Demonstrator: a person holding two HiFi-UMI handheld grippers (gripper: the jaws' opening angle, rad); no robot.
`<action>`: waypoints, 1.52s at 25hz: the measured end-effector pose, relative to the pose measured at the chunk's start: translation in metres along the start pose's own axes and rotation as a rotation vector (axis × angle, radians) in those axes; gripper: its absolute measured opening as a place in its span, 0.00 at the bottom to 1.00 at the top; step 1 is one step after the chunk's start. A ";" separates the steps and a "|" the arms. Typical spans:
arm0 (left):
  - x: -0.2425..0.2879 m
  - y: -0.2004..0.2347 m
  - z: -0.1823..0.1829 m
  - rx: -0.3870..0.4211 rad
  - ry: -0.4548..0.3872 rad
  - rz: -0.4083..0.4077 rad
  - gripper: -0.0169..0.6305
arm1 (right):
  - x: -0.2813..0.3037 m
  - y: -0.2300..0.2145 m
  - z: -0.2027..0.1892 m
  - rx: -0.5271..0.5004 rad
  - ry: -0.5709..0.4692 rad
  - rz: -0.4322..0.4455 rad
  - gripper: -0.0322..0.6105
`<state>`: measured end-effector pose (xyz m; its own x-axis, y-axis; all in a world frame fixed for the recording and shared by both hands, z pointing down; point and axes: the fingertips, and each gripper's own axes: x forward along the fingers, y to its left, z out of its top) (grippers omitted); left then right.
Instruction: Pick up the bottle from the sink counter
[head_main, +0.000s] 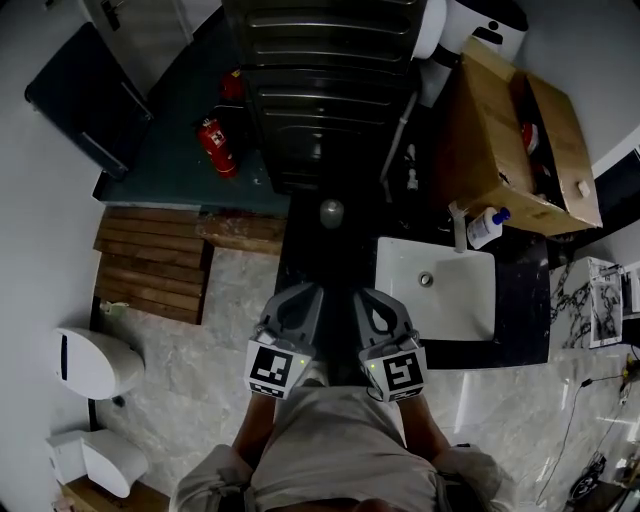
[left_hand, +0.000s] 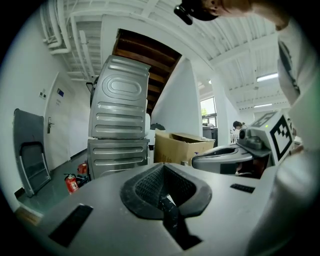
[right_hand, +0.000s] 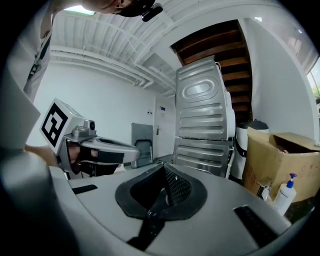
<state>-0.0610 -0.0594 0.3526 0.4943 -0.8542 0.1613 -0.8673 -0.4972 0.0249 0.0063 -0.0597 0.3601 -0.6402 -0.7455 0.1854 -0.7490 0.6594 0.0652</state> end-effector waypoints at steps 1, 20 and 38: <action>0.005 0.000 -0.001 0.000 0.006 0.003 0.03 | 0.003 -0.004 -0.001 0.006 0.001 0.005 0.04; 0.085 0.019 -0.056 -0.015 0.109 0.042 0.03 | 0.052 -0.053 -0.050 0.062 0.077 0.098 0.04; 0.132 0.053 -0.118 -0.019 0.221 -0.005 0.03 | 0.096 -0.063 -0.103 0.076 0.162 0.067 0.04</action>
<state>-0.0486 -0.1807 0.4919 0.4759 -0.7961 0.3737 -0.8667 -0.4969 0.0451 0.0093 -0.1629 0.4746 -0.6580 -0.6707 0.3423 -0.7201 0.6934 -0.0257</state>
